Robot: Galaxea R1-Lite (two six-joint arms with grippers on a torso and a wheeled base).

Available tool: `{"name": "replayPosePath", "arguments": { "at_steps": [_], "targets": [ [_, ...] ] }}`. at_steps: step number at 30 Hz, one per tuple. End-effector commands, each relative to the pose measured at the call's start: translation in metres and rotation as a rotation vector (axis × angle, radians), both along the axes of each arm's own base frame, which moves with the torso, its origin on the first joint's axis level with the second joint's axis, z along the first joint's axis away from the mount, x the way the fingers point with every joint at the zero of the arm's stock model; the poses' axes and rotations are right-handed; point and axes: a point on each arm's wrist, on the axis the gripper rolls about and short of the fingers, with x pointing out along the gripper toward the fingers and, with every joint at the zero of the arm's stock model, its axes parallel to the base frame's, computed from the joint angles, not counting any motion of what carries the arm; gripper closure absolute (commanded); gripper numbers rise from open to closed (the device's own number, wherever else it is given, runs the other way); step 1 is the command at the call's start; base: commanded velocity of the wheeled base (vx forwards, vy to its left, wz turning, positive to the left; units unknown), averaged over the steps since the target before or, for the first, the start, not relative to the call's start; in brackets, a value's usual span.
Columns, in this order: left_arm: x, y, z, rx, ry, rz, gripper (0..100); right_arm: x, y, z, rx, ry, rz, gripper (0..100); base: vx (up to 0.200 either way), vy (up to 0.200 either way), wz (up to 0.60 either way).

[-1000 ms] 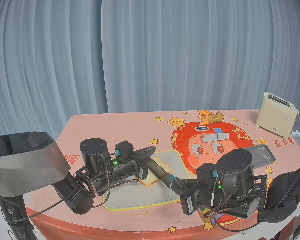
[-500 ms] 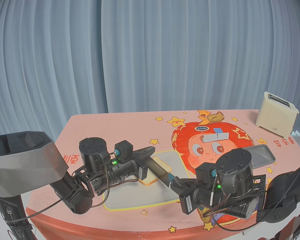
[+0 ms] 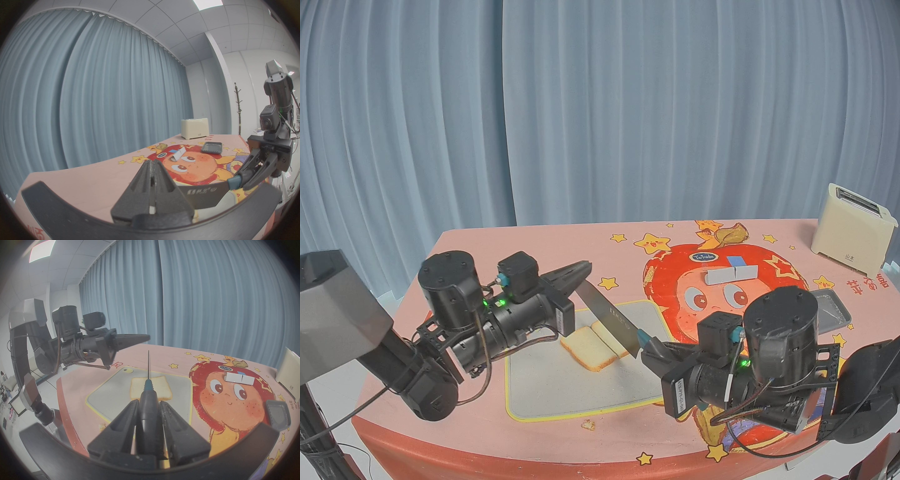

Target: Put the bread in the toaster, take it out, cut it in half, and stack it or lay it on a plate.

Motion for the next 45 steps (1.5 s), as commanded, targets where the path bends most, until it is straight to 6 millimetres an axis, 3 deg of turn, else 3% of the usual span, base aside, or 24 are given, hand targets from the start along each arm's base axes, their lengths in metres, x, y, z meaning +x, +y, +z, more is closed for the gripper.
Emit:
{"name": "replayPosePath", "arguments": {
  "at_steps": [1, 3, 4, 13, 16, 20, 23, 33, 45],
  "targets": [
    [-0.012, 0.035, 0.024, -0.024, -0.048, 0.079, 100, 0.001, -0.005, 0.009, 0.022, -0.025, -0.022, 100, 0.0, 0.0, 0.0],
    [-0.016, 0.046, 0.029, -0.029, -0.059, 0.105, 100, 0.001, -0.006, 0.011, 0.029, -0.028, -0.024, 100, 0.0, 0.0, 0.0],
    [-0.027, 0.063, 0.038, -0.036, -0.08, 0.143, 100, 0.0, -0.008, 0.012, 0.031, -0.031, -0.026, 100, 0.0, 0.0, 0.0],
    [-0.067, 0.107, 0.049, -0.048, -0.107, 0.253, 100, 0.003, -0.016, 0.013, 0.031, -0.04, -0.049, 100, 0.0, 0.0, 0.0],
    [-0.083, 0.116, 0.048, -0.047, -0.108, 0.278, 100, 0.002, -0.028, 0.013, 0.049, -0.053, -0.076, 100, 0.0, 0.0, 0.0],
    [-0.112, 0.139, 0.047, -0.042, -0.128, 0.357, 100, 0.009, -0.06, 0.019, 0.112, -0.107, -0.165, 100, 0.0, 0.0, 0.0],
    [-0.123, 0.152, 0.044, -0.036, -0.133, 0.423, 100, 0.016, -0.064, 0.02, 0.125, -0.136, -0.196, 100, 0.0, 0.0, 0.0],
    [-0.181, 0.163, 0.053, -0.102, -0.267, 0.501, 100, 0.001, -0.073, 0.023, 0.139, -0.154, -0.173, 100, 0.0, 0.0, 0.0],
    [-0.241, 0.173, 0.043, -0.101, -0.274, 0.601, 100, -0.005, -0.078, 0.027, 0.15, -0.166, -0.173, 100, 0.0, 0.0, 0.0]
  ]
}}
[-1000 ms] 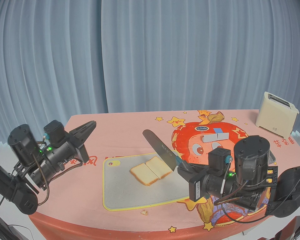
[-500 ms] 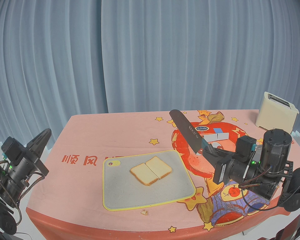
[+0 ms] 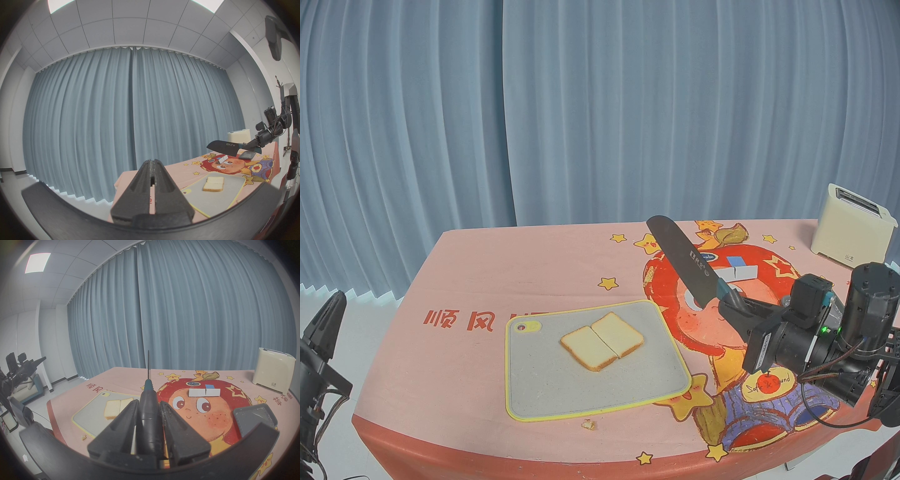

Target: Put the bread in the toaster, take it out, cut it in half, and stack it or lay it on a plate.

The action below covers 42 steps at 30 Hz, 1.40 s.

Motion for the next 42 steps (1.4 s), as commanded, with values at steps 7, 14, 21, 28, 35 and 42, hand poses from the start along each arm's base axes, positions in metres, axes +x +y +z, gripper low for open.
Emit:
{"name": "replayPosePath", "arguments": {
  "at_steps": [7, 14, 21, 28, 35, 42],
  "targets": [
    [-0.066, 0.004, -0.03, -0.006, -0.022, 0.057, 100, -0.005, -0.005, 0.003, 0.005, -0.017, -0.003, 100, 0.0, 0.0, 0.0],
    [-0.098, 0.004, -0.083, 0.006, 0.117, 0.085, 100, -0.007, -0.007, 0.008, 0.009, -0.032, -0.002, 100, 0.0, 0.0, 0.0],
    [-0.098, 0.007, -0.093, -0.052, 0.212, 0.173, 100, -0.005, -0.008, 0.006, 0.005, -0.026, -0.013, 100, 0.0, 0.0, 0.0],
    [-0.098, 0.006, -0.093, -0.075, 0.216, 0.162, 100, -0.003, -0.008, 0.009, 0.017, -0.033, -0.022, 100, 0.0, 0.0, 0.0],
    [-0.098, 0.006, -0.093, -0.081, 0.217, 0.165, 100, 0.003, -0.013, 0.005, 0.005, -0.02, -0.058, 100, 0.0, 0.0, 0.0],
    [-0.098, 0.006, -0.093, -0.081, 0.217, 0.163, 100, 0.015, -0.031, 0.001, -0.005, -0.009, -0.145, 100, 0.0, 0.0, 0.0]
  ]
}}
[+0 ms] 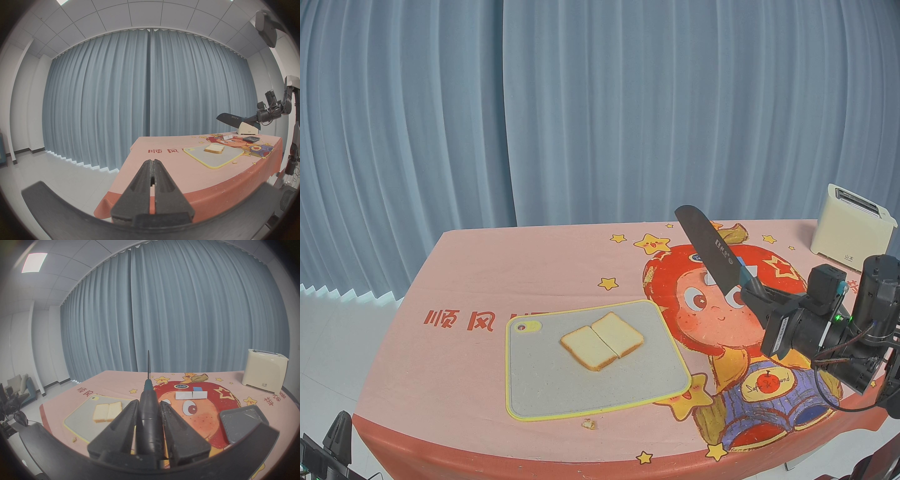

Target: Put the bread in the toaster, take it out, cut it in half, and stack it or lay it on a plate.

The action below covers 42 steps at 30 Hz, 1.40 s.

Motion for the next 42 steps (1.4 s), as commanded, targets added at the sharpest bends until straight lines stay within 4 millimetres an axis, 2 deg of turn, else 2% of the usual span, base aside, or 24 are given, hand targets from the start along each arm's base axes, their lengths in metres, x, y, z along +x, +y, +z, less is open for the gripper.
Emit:
{"name": "replayPosePath", "arguments": {
  "at_steps": [1, 7, 21, 29, 42],
  "targets": [
    [0.0, 0.0, -0.005, -0.001, 0.005, 0.001, 100, 0.008, -0.012, -0.002, -0.007, 0.007, -0.062, 100, 0.0, 0.0, 0.0],
    [0.0, 0.0, -0.005, -0.001, 0.005, 0.001, 100, 0.021, -0.019, -0.003, 0.0, 0.011, -0.118, 100, 0.0, 0.0, 0.0],
    [0.0, 0.0, -0.005, -0.001, 0.005, 0.002, 100, 0.044, -0.032, -0.025, -0.034, 0.098, -0.181, 100, 0.0, 0.0, 0.0],
    [0.0, 0.0, -0.005, -0.001, 0.005, 0.002, 100, 0.05, -0.042, -0.025, -0.025, 0.099, -0.212, 100, 0.0, 0.0, 0.0],
    [0.0, 0.0, -0.005, -0.002, 0.005, 0.002, 100, 0.061, -0.054, -0.04, -0.029, 0.166, -0.217, 100, 0.0, 0.0, 0.0]
  ]
}}
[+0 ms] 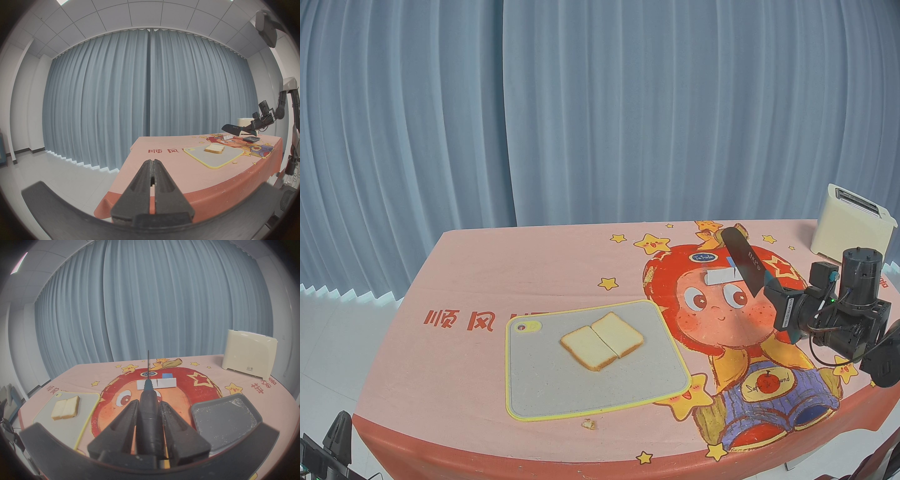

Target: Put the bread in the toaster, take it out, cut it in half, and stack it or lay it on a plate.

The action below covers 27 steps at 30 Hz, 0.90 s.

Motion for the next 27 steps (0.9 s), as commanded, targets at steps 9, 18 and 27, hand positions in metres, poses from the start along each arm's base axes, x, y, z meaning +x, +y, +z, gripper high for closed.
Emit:
{"name": "replayPosePath", "arguments": {
  "at_steps": [9, 18, 27],
  "targets": [
    [0.0004, 0.0, -0.0051, 0.0, 0.005, 0.0, 100, 0.0047, -0.0035, -0.0103, -0.013, 0.04, -0.013, 100, 0.0, 0.0, 0.0],
    [0.0004, 0.0, -0.0051, 0.0, 0.005, 0.001, 100, 0.005, -0.0035, -0.01, -0.014, 0.038, -0.013, 100, 0.0, 0.0, 0.0],
    [0.0004, 0.0, -0.0051, 0.0, 0.005, 0.0, 100, 0.0077, -0.0071, -0.0112, -0.015, 0.043, -0.029, 100, 0.0, 0.0, 0.0]
  ]
}}
